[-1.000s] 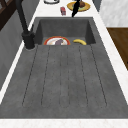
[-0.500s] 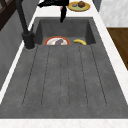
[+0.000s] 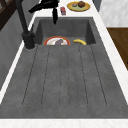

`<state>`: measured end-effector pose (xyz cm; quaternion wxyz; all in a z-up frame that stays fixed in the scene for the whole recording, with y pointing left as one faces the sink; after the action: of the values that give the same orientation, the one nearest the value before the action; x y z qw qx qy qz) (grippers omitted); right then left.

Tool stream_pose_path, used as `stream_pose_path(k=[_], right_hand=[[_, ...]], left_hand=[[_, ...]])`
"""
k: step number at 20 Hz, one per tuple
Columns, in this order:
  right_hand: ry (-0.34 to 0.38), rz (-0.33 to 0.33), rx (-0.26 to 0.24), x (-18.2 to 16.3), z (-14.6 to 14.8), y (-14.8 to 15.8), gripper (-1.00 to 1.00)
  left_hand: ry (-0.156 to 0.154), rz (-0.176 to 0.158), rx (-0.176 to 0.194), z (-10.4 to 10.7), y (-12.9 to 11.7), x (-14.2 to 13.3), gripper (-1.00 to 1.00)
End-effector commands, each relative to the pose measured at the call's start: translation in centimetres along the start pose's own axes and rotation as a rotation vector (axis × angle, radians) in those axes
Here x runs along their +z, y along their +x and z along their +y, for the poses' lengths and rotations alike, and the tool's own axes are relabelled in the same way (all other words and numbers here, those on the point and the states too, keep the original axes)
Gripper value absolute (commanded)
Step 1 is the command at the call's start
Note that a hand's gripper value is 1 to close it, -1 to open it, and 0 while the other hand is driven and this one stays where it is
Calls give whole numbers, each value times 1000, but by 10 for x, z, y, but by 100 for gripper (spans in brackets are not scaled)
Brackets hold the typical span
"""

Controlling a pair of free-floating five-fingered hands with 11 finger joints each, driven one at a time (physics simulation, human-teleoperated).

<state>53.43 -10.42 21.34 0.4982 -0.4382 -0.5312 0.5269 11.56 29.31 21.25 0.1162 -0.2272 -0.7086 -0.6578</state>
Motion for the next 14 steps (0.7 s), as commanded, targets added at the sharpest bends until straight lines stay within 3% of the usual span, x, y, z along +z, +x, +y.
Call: stream_pose_path(k=[1, 8, 14], right_hand=[[54, 3, -7, -28, 2, -7, -100], [125, 5, -15, -83, 24, -14, -100], [108, 2, -15, -127, 70, -24, -100]], left_hand=[[0, 0, 0, 0, 0, 0, 0], [0, 0, 0, 0, 0, 0, 0], [0, 0, 0, 0, 0, 0, 0]])
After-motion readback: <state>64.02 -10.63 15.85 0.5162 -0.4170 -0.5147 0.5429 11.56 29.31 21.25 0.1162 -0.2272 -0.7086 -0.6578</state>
